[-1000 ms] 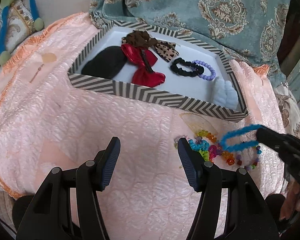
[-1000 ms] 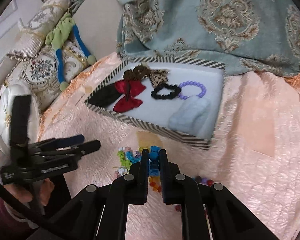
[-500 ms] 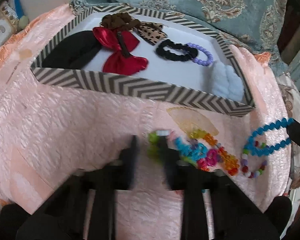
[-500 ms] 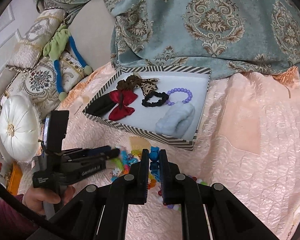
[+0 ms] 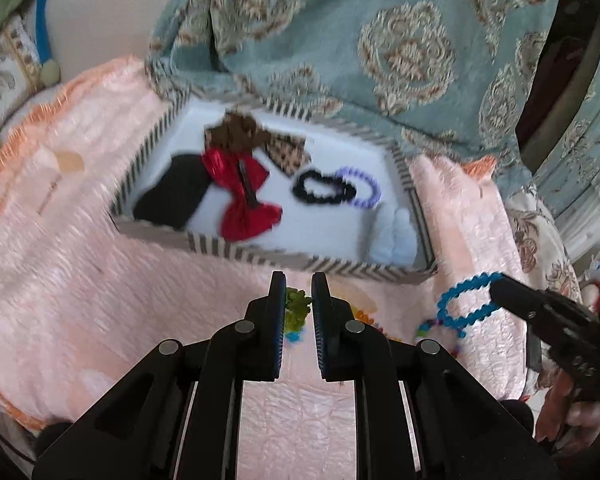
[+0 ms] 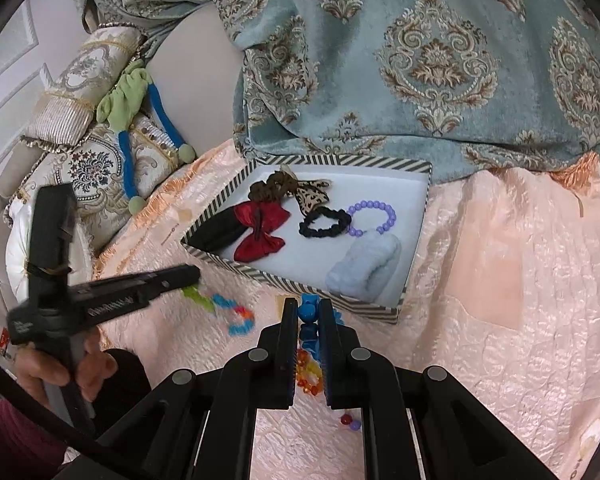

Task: Organize jewelry
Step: 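Grasp the green bead bracelet with the left tool while the right tool grasps the blue bracelet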

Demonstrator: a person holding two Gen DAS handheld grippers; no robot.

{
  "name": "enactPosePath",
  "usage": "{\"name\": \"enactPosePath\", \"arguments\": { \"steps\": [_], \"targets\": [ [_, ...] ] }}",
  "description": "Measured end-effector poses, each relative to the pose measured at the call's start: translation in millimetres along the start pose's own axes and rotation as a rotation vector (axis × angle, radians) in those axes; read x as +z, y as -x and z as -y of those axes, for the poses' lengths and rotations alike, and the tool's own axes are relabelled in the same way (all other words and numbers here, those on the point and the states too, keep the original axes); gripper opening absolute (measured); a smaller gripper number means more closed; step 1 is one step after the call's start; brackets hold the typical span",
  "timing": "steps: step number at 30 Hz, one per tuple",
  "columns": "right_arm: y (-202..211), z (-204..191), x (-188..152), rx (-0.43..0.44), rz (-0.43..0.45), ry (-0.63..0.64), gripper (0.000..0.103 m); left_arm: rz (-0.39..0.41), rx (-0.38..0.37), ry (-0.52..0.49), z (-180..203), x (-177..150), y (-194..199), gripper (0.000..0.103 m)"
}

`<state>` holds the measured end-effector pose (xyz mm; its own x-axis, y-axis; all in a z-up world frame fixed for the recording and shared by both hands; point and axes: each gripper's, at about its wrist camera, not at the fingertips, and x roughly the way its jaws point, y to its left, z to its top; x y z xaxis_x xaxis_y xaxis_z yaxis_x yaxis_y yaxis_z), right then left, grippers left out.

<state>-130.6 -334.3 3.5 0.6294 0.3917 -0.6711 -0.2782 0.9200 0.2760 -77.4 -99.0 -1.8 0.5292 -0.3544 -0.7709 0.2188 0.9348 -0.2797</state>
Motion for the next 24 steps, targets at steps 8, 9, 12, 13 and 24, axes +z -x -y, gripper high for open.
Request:
{"name": "enactPosePath", "arguments": {
  "steps": [8, 9, 12, 13, 24],
  "targets": [
    [3, 0, 14, -0.001, 0.025, -0.008, 0.009, 0.073, 0.057, -0.044, 5, 28, 23, 0.012],
    [3, 1, 15, -0.002, 0.026, -0.009, 0.009, 0.077, 0.063, -0.048, 5, 30, 23, 0.012],
    [2, 3, 19, -0.006, 0.028, -0.015, 0.009, 0.087, 0.076, -0.060, 7, 34, 25, 0.012],
    [1, 4, 19, -0.008, 0.028, -0.017, 0.009, 0.090, 0.081, -0.065, 9, 36, 25, 0.012],
    [-3, 17, 37, -0.030, 0.035, -0.034, 0.009, 0.111, 0.114, -0.127, 25, 49, 20, 0.012]
  ]
}}
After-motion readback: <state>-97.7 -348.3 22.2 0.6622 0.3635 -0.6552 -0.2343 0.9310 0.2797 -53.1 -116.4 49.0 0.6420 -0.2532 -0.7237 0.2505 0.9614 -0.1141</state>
